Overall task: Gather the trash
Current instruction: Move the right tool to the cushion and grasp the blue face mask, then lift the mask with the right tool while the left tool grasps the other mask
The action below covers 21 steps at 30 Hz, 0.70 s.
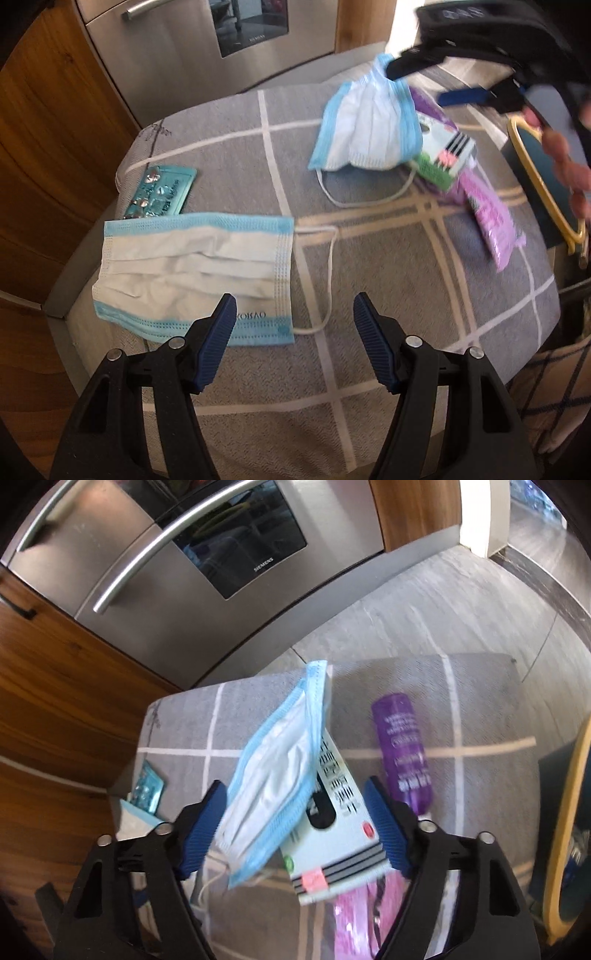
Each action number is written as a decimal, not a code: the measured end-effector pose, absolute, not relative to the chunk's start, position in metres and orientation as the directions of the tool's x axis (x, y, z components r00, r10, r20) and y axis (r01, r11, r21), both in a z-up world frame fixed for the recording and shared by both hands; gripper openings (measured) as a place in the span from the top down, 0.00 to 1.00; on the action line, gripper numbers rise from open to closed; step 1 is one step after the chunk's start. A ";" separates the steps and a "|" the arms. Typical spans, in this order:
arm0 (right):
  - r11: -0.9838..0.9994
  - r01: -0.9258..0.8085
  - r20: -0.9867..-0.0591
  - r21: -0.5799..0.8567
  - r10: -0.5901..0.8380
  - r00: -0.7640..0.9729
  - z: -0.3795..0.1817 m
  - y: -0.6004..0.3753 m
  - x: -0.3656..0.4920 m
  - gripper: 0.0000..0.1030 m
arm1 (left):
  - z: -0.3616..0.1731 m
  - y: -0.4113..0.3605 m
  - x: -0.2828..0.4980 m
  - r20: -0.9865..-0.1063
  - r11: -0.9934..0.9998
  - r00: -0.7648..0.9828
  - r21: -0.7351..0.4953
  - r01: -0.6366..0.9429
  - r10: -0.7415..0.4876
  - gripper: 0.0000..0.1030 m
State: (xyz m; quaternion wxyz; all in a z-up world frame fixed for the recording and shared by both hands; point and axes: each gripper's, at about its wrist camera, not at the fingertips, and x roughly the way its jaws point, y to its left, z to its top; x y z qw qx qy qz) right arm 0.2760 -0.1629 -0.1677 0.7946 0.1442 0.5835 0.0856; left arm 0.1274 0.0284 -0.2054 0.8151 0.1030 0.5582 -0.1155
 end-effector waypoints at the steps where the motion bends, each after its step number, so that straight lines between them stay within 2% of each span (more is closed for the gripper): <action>1: 0.945 0.034 -0.904 0.325 0.300 0.306 -0.171 -0.161 0.279 0.37 | -0.207 0.028 0.127 -0.936 0.950 0.346 0.044 0.310 -0.070 0.41; 4: 0.944 0.036 -0.904 0.327 0.301 0.304 -0.178 -0.159 0.284 0.51 | -0.214 0.030 0.126 -0.945 0.949 0.321 0.038 0.312 -0.068 0.53; 5: 0.945 0.030 -0.905 0.325 0.301 0.300 -0.181 -0.156 0.286 0.54 | -0.216 0.031 0.126 -0.948 0.949 0.310 0.034 0.312 -0.067 0.62; 6: 0.948 0.023 -0.909 0.319 0.298 0.291 -0.184 -0.153 0.288 0.62 | -0.220 0.034 0.129 -0.952 0.950 0.299 0.032 0.312 -0.066 0.66; 7: 0.949 0.017 -0.912 0.314 0.296 0.284 -0.185 -0.151 0.289 0.71 | -0.223 0.035 0.129 -0.955 0.950 0.288 0.030 0.311 -0.064 0.73; 8: 0.951 0.004 -0.913 0.310 0.297 0.279 -0.187 -0.148 0.289 0.76 | -0.225 0.036 0.130 -0.958 0.950 0.280 0.031 0.309 -0.060 0.83; 10: 0.957 -0.015 -0.918 0.290 0.283 0.279 -0.187 -0.143 0.289 0.88 | -0.230 0.039 0.130 -0.963 0.952 0.262 0.025 0.304 -0.059 0.86; 12: 0.958 -0.027 -0.915 0.286 0.282 0.289 -0.182 -0.141 0.287 0.93 | -0.230 0.040 0.130 -0.963 0.953 0.259 0.009 0.302 -0.073 0.89; 13: 0.957 -0.031 -0.912 0.290 0.286 0.294 -0.180 -0.140 0.287 0.95 | -0.229 0.040 0.130 -0.963 0.954 0.258 0.001 0.301 -0.080 0.98; 21: 0.945 -0.063 -0.872 0.321 0.321 0.370 -0.141 -0.153 0.278 0.96 | -0.208 0.038 0.122 -0.945 0.951 0.300 -0.035 0.306 -0.131 1.00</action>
